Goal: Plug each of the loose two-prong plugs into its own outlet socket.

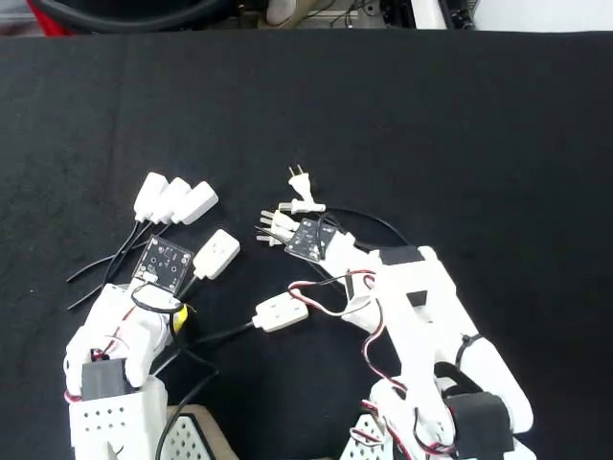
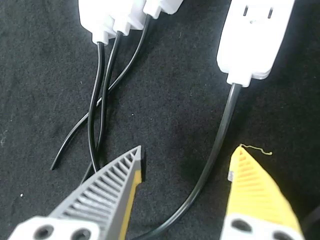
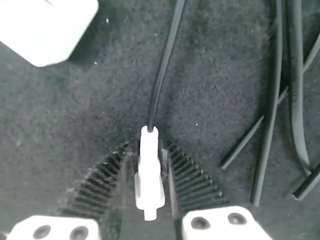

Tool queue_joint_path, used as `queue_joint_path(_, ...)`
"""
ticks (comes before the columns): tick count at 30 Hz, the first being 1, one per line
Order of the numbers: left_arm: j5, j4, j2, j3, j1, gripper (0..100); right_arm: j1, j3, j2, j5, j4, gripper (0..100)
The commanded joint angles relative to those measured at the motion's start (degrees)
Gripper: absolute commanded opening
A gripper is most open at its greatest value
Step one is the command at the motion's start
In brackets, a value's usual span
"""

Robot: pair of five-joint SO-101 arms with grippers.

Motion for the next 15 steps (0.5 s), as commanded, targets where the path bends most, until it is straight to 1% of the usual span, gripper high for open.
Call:
queue_joint_path(1,-0.4,-0.4,-0.1,0.3,0.0,28,0.7,-1.9,0.2,1.4,0.7,8.1)
queue_joint_path(4,-0.4,-0.4,-0.1,0.3,0.0,28,0.8,-2.0,-0.1,2.1,2.5,13.6)
queue_joint_path(8,-0.4,-0.4,-0.1,0.3,0.0,28,0.8,-2.2,-0.2,2.1,2.6,10.9)
queue_joint_path(15,-0.4,-0.4,-0.1,0.3,0.0,28,1.1,-3.7,0.0,2.1,3.1,10.3)
